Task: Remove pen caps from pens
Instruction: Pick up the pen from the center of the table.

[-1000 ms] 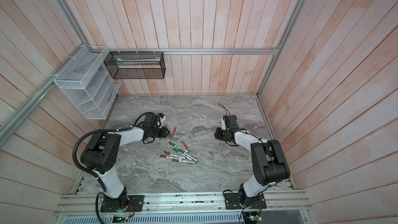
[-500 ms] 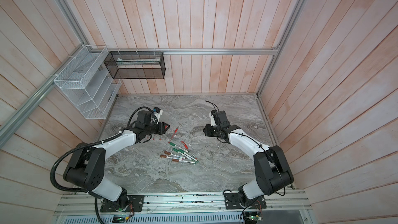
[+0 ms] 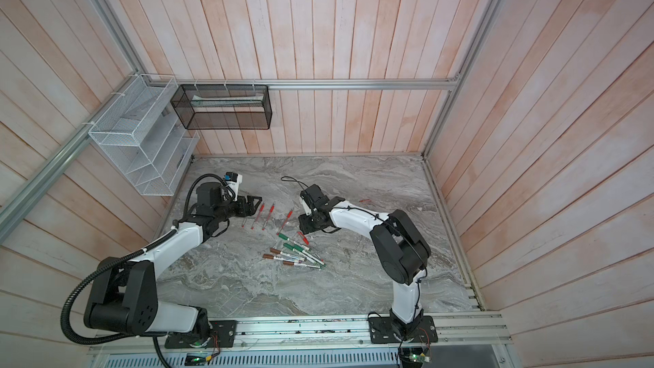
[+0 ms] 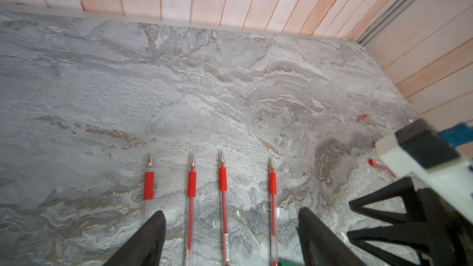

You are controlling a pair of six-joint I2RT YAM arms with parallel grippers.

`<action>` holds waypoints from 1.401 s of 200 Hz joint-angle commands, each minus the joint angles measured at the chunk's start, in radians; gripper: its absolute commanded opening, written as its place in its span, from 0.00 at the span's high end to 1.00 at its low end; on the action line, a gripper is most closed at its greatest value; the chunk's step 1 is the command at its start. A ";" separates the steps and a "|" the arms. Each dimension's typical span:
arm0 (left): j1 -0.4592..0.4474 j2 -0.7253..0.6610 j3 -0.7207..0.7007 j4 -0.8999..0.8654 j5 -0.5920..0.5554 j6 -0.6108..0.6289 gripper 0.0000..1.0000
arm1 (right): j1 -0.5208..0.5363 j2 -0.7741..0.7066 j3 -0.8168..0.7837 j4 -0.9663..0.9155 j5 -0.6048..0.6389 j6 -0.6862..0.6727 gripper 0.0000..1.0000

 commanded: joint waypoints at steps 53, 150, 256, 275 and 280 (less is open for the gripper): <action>0.121 -0.057 -0.024 0.043 0.060 -0.043 0.16 | 0.075 0.134 0.145 -0.163 0.072 -0.089 0.58; 0.151 -0.062 -0.017 0.037 0.079 -0.060 0.13 | 0.077 0.227 0.217 -0.232 0.143 -0.143 0.78; 0.159 -0.064 -0.033 0.060 0.097 -0.057 0.13 | -0.021 0.099 0.198 -0.200 0.189 -0.170 0.88; 0.159 -0.062 -0.028 0.067 0.131 -0.069 0.13 | -0.060 0.050 0.181 -0.156 0.147 -0.150 0.88; 0.160 -0.063 -0.025 0.063 0.144 -0.076 0.13 | -0.072 0.039 0.178 -0.147 0.136 -0.139 0.88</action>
